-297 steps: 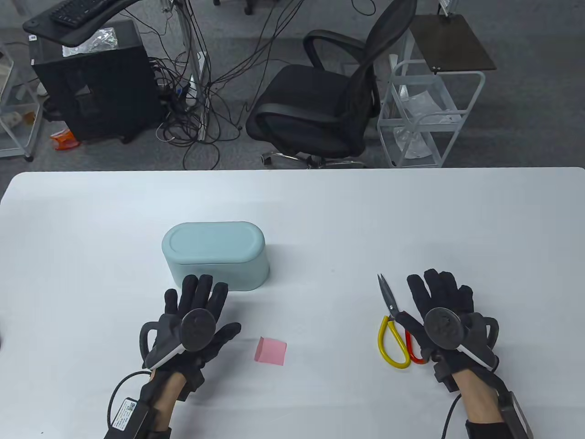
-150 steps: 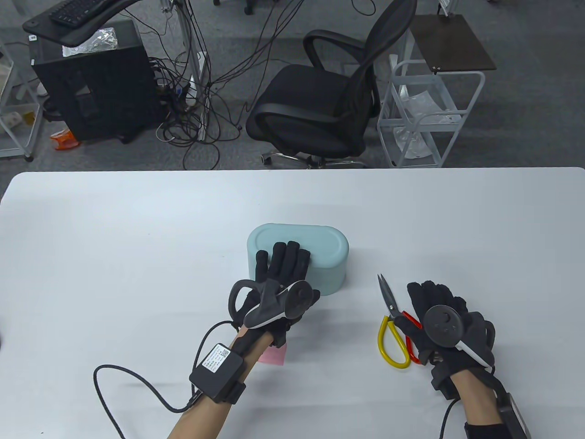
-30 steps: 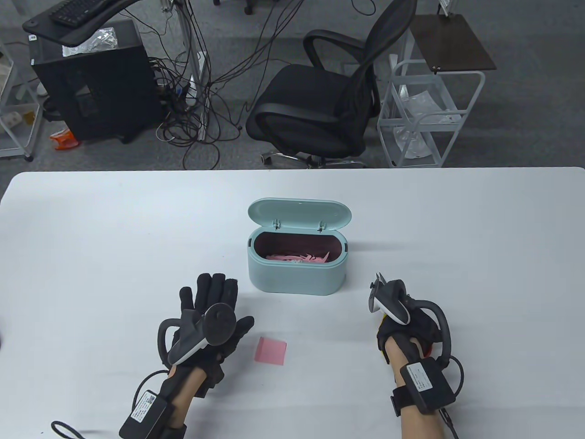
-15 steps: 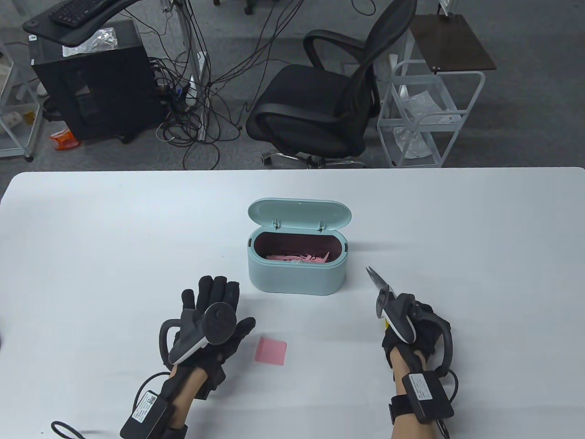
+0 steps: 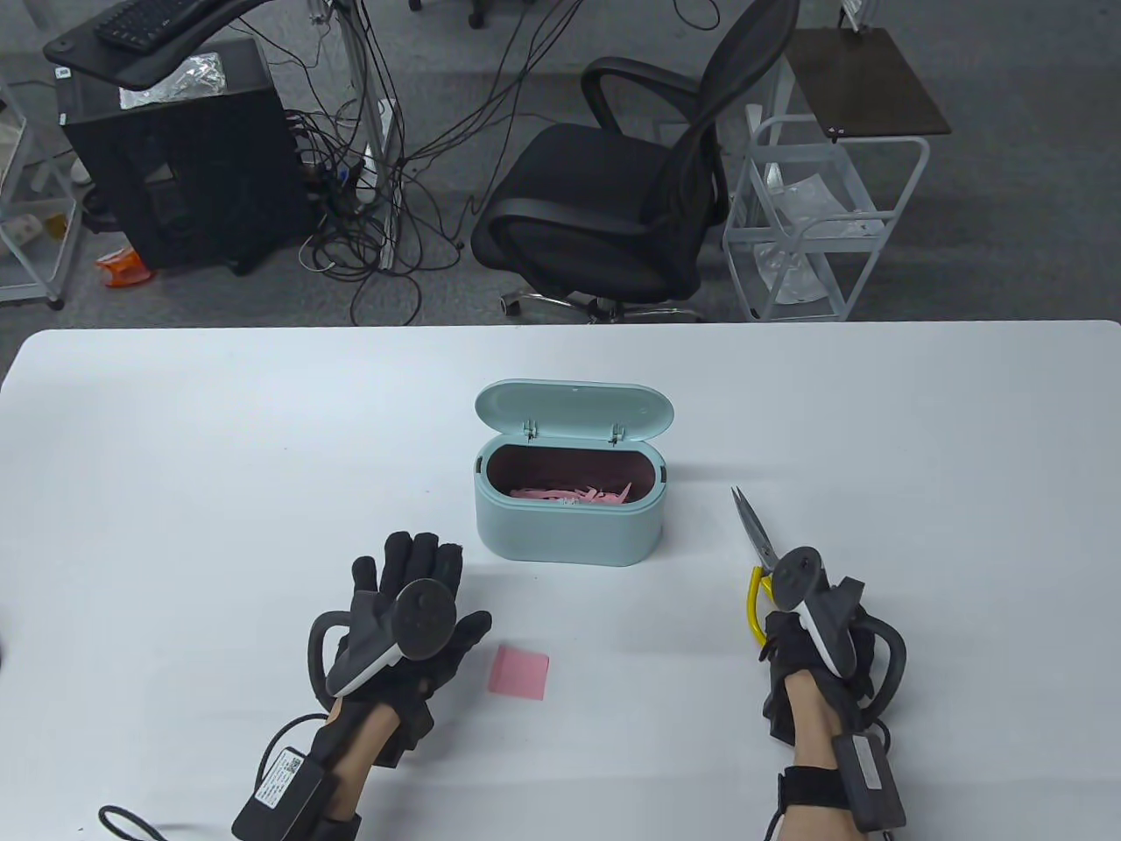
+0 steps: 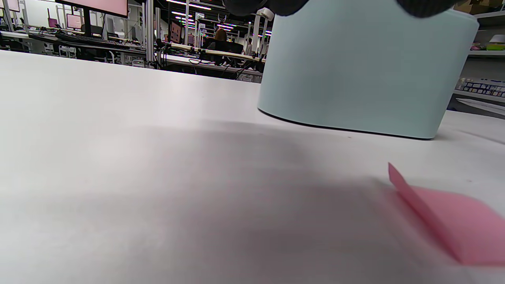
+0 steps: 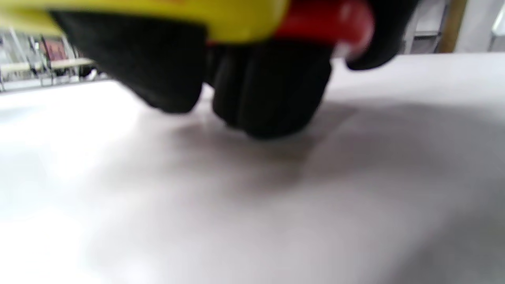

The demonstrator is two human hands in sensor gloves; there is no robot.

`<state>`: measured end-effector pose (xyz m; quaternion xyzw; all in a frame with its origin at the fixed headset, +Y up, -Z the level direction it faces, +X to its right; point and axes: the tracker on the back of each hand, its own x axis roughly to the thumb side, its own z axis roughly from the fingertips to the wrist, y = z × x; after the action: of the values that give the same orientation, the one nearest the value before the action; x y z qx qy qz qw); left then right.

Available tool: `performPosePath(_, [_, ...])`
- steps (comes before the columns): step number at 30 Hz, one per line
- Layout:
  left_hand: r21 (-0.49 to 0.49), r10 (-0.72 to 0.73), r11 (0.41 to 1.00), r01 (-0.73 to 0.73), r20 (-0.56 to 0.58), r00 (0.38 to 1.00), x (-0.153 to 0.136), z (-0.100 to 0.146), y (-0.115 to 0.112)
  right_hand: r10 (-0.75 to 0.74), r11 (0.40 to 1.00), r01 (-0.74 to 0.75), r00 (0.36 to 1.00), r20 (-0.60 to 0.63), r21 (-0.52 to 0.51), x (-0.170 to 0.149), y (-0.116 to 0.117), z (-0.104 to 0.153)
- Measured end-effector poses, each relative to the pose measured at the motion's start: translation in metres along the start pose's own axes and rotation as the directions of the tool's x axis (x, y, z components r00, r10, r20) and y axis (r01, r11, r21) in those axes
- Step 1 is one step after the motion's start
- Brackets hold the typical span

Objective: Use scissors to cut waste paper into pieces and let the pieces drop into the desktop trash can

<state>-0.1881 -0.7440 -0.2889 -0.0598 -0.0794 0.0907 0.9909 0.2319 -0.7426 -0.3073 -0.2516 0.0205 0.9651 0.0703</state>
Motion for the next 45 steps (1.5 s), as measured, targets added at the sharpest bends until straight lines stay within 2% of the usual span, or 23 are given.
performPosePath(2, [0.001, 0.001, 1.000, -0.001, -0.001, 1.000, 0.000, 0.000, 0.000, -0.109, 0.994, 0.109, 0.994, -0.007, 0.023, -0.004, -0.003, -0.001])
performPosePath(4, [0.001, -0.001, 1.000, 0.001, 0.001, 1.000, 0.000, -0.001, -0.001, -0.322, 0.943, 0.322, 0.947, -0.016, 0.081, -0.007, -0.006, -0.001])
performPosePath(6, [-0.006, -0.007, 1.000, 0.007, 0.002, 1.000, 0.001, -0.002, -0.002, -0.533, 0.840, 0.529, 0.846, -0.006, 0.122, -0.007, -0.011, 0.001])
performPosePath(9, [-0.011, -0.006, 1.000, 0.006, 0.009, 1.000, 0.003, -0.002, -0.002, -0.699, 0.714, 0.689, 0.712, 0.067, 0.123, -0.002, -0.021, 0.008])
performPosePath(13, [-0.001, -0.023, 1.000, 0.023, 0.016, 1.000, 0.007, -0.001, -0.001, -0.840, 0.540, 0.827, 0.517, 0.165, 0.156, 0.005, -0.032, 0.021])
performPosePath(15, [0.013, -0.049, 0.999, 0.049, 0.010, 0.999, 0.010, 0.000, -0.001, -0.869, 0.488, 0.854, 0.457, 0.187, 0.179, 0.008, -0.035, 0.027])
performPosePath(17, [0.005, -0.067, 0.998, 0.067, 0.015, 0.998, 0.014, 0.000, -0.002, -0.874, 0.477, 0.857, 0.440, 0.206, 0.194, 0.011, -0.036, 0.031])
performPosePath(19, [-0.026, -0.071, 0.997, 0.072, 0.029, 0.997, 0.018, 0.000, -0.007, -0.865, 0.491, 0.847, 0.444, 0.233, 0.206, 0.014, -0.036, 0.033])
performPosePath(22, [-0.144, -0.085, 0.985, 0.093, 0.060, 0.995, 0.027, -0.004, -0.021, -0.845, 0.523, 0.826, 0.469, 0.257, 0.211, 0.018, -0.034, 0.034])
performPosePath(26, [-0.255, -0.142, 0.957, 0.139, 0.005, 0.990, 0.034, -0.009, -0.033, -0.820, 0.560, 0.800, 0.501, 0.277, 0.213, 0.021, -0.031, 0.033])
performPosePath(30, [-0.279, -0.166, 0.948, 0.151, -0.032, 0.986, 0.045, -0.012, -0.038, -0.804, 0.585, 0.781, 0.525, 0.280, 0.217, 0.023, -0.027, 0.033])
performPosePath(33, [-0.223, -0.165, 0.963, 0.150, -0.049, 0.985, 0.048, -0.009, -0.041, -0.785, 0.610, 0.764, 0.547, 0.290, 0.212, 0.025, -0.025, 0.032])
performPosePath(35, [-0.221, -0.111, 0.970, 0.105, -0.018, 0.994, 0.050, -0.008, -0.042, -0.777, 0.622, 0.753, 0.558, 0.291, 0.216, 0.026, -0.022, 0.031])
performPosePath(41, [-0.186, -0.072, 0.981, 0.056, -0.081, 0.994, 0.047, -0.011, -0.038, -0.741, 0.666, 0.719, 0.607, 0.288, 0.197, 0.026, -0.017, 0.029])
performPosePath(45, [-0.161, 0.069, 0.984, -0.081, -0.081, 0.994, 0.037, -0.013, -0.029, -0.724, 0.687, 0.699, 0.635, 0.270, 0.199, 0.025, -0.011, 0.025])
